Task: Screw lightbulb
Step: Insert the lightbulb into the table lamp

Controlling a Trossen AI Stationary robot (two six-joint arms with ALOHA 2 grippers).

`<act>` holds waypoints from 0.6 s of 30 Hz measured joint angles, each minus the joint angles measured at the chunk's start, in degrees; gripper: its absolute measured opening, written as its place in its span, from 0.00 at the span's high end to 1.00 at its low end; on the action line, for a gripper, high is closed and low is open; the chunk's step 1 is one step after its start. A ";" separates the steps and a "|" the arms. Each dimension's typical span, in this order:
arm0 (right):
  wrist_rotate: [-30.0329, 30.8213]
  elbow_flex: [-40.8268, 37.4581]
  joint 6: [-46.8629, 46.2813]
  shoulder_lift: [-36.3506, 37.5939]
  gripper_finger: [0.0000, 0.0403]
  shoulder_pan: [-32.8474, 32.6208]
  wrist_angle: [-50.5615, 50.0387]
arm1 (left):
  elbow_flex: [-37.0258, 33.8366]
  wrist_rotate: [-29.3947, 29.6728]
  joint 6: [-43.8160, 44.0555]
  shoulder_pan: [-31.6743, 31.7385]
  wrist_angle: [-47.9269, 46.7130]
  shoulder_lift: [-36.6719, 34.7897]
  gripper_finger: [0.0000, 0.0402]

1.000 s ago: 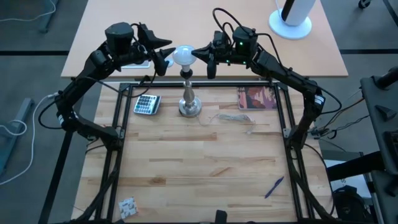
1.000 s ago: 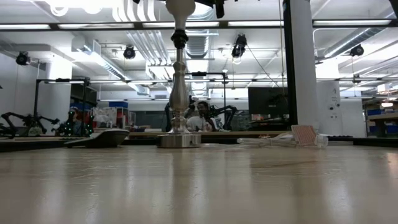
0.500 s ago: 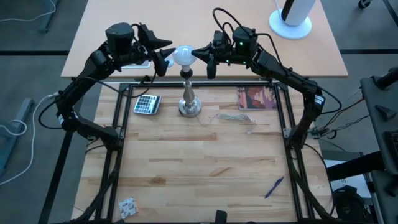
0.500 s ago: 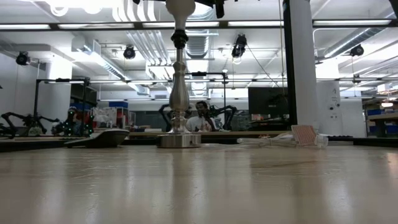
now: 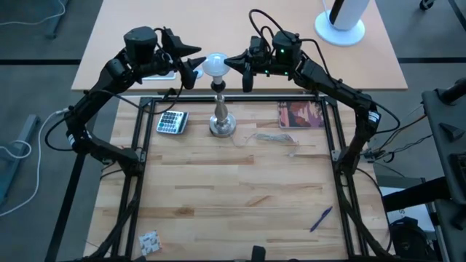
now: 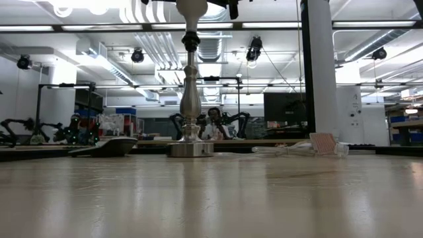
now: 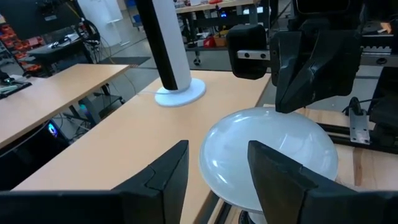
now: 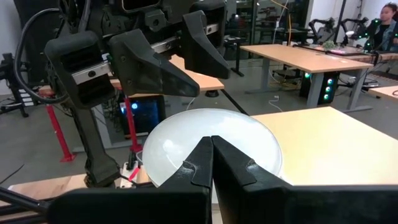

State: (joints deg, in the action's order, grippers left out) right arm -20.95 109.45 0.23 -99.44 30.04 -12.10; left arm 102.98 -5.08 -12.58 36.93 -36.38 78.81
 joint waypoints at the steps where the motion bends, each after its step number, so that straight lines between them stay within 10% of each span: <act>1: 0.00 0.00 0.00 0.00 1.00 0.00 0.00 | 0.00 0.00 0.00 0.00 -0.16 0.00 0.60; 18: 0.00 0.00 0.00 0.00 1.00 0.00 0.00 | -0.02 -0.02 0.00 0.02 0.67 -0.02 0.67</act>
State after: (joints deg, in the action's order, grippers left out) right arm -20.95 109.45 0.23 -99.44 30.04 -12.10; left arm 102.96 -5.10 -12.58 36.95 -35.70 78.78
